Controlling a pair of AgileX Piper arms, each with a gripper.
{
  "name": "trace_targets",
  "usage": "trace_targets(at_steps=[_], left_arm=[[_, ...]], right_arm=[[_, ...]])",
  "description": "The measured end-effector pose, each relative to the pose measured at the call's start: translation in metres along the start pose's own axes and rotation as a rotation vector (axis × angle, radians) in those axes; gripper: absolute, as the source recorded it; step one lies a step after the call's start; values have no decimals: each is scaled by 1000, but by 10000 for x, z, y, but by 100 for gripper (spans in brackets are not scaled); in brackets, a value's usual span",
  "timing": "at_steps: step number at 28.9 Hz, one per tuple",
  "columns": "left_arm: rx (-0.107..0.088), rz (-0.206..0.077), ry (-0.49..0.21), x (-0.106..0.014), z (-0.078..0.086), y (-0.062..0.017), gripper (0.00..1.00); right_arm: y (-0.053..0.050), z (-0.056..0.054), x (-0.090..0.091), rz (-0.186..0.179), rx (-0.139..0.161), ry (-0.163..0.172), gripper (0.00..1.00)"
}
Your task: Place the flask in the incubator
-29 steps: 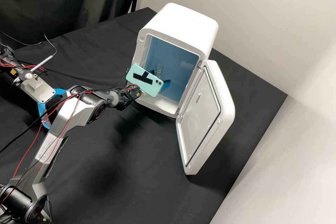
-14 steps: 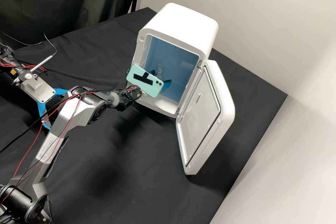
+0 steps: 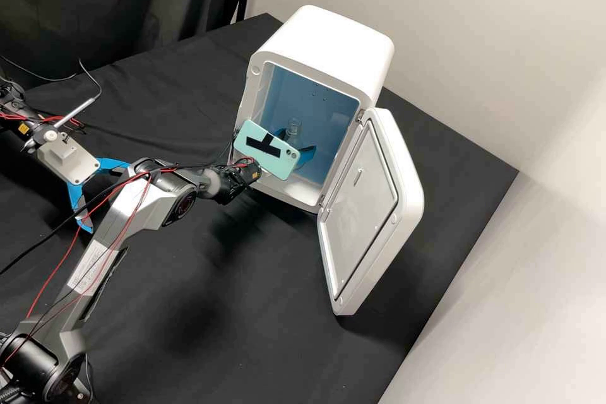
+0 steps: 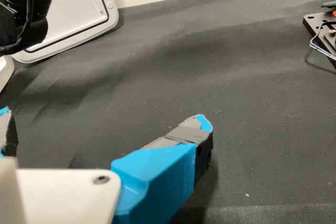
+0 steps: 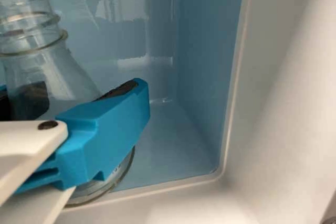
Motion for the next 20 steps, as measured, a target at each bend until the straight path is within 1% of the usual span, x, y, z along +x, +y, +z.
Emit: trace_targets(at_steps=[5,14,20], left_arm=[[-1,8,2,-9,-1,19,100],[-1,8,2,-9,-1,19,100],[-1,8,2,-9,-1,19,100]], right_arm=[[0,0,0,0,0,0,0],[0,0,0,0,0,0,0],[-25,20,11,-1,-1,-2,0]])
